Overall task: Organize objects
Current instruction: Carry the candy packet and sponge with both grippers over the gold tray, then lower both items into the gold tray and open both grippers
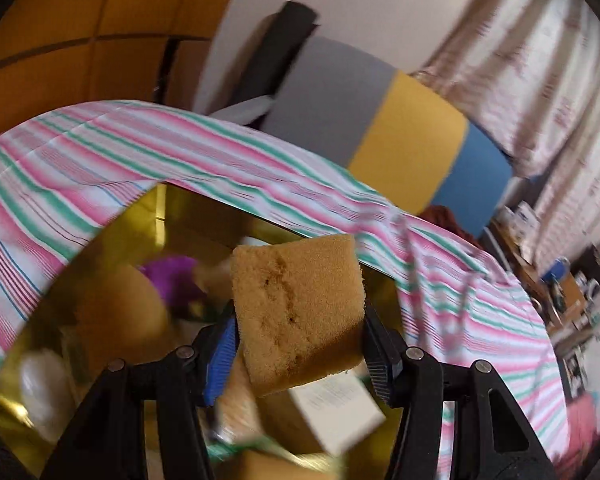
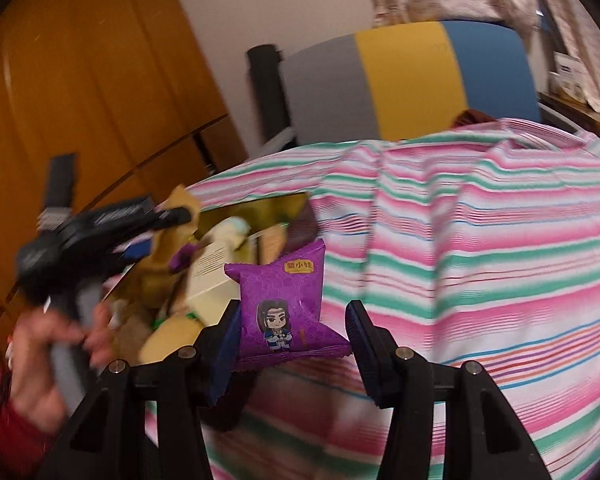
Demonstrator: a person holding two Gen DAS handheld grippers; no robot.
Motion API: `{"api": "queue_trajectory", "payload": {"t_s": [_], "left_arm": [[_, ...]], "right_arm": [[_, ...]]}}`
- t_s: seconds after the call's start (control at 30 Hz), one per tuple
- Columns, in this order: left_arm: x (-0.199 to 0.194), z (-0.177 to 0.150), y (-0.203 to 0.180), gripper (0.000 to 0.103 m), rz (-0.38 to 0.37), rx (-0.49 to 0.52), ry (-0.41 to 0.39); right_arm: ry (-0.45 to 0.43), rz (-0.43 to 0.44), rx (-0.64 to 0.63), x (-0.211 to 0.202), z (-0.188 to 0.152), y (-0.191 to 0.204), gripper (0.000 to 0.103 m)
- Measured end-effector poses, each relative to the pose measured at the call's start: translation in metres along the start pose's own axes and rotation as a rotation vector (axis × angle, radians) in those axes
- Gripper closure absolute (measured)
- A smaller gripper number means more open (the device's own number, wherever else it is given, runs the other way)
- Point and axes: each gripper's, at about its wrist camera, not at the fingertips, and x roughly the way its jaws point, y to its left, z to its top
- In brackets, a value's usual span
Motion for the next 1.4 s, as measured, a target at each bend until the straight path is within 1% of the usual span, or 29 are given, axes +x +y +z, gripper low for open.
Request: {"api": "queue_trajectory", "payload": {"t_s": [0.07, 0.1, 0.3, 0.37, 0.43, 0.47, 0.5, 0.53, 0.57, 0.63, 0.7, 0.73, 0.83, 0.93, 1.03, 1.13, 1.23, 1.3, 1.4], "left_arm": [[0.008, 0.01, 0.01, 0.045, 0.026, -0.006, 0.018], [0.013, 0.017, 0.018, 0.045, 0.05, -0.014, 0.024], [0.039, 0.037, 0.041, 0.045, 0.089, -0.056, 0.088], [0.043, 0.04, 0.042, 0.042, 0.103, -0.061, 0.088], [0.046, 0.042, 0.046, 0.025, 0.103, -0.067, 0.096], [0.046, 0.043, 0.047, 0.018, 0.1, -0.073, 0.094], [0.043, 0.042, 0.048, 0.015, 0.097, -0.082, 0.087], [0.04, 0.042, 0.048, 0.008, 0.098, -0.089, 0.084], [0.038, 0.041, 0.049, 0.004, 0.097, -0.096, 0.082], [0.027, 0.034, 0.05, 0.003, 0.096, -0.112, 0.064], [0.015, 0.027, 0.05, 0.002, 0.113, -0.114, 0.045], [0.006, 0.021, 0.049, 0.0, 0.121, -0.112, 0.026], [-0.02, 0.006, 0.048, 0.0, 0.137, -0.098, -0.024], [-0.043, -0.01, 0.048, 0.0, 0.165, -0.086, -0.064], [-0.063, -0.023, 0.051, 0.0, 0.216, -0.084, -0.098], [-0.075, -0.029, 0.053, 0.0, 0.259, -0.073, -0.101], [-0.081, -0.035, 0.055, 0.0, 0.254, -0.07, -0.083], [-0.084, -0.037, 0.054, 0.0, 0.275, -0.074, -0.073], [-0.089, -0.039, 0.05, 0.0, 0.282, -0.062, -0.077]], "right_arm": [[0.012, 0.013, -0.036, 0.003, -0.003, 0.013, 0.05], [0.016, 0.018, -0.051, 0.005, -0.004, 0.019, 0.05], [0.053, 0.052, -0.117, 0.014, -0.013, 0.046, 0.05], [0.064, 0.056, -0.13, 0.016, -0.015, 0.049, 0.05], [0.073, 0.061, -0.14, 0.016, -0.016, 0.053, 0.05], [0.077, 0.06, -0.148, 0.016, -0.017, 0.056, 0.05], [0.082, 0.059, -0.157, 0.018, -0.017, 0.057, 0.05], [0.086, 0.06, -0.164, 0.018, -0.018, 0.059, 0.05], [0.089, 0.063, -0.166, 0.02, -0.019, 0.06, 0.05], [0.094, 0.066, -0.165, 0.02, -0.02, 0.06, 0.05], [0.098, 0.066, -0.17, 0.021, -0.021, 0.06, 0.05], [0.1, 0.066, -0.171, 0.021, -0.021, 0.06, 0.05], [0.105, 0.067, -0.173, 0.021, -0.022, 0.06, 0.05], [0.109, 0.062, -0.175, 0.022, -0.022, 0.06, 0.05], [0.111, 0.06, -0.178, 0.023, -0.021, 0.062, 0.05], [0.122, 0.052, -0.184, 0.026, -0.021, 0.065, 0.05], [0.119, 0.041, -0.18, 0.03, -0.019, 0.07, 0.049], [0.119, 0.034, -0.183, 0.032, -0.017, 0.073, 0.049], [0.118, 0.014, -0.191, 0.033, -0.015, 0.078, 0.049]]}}
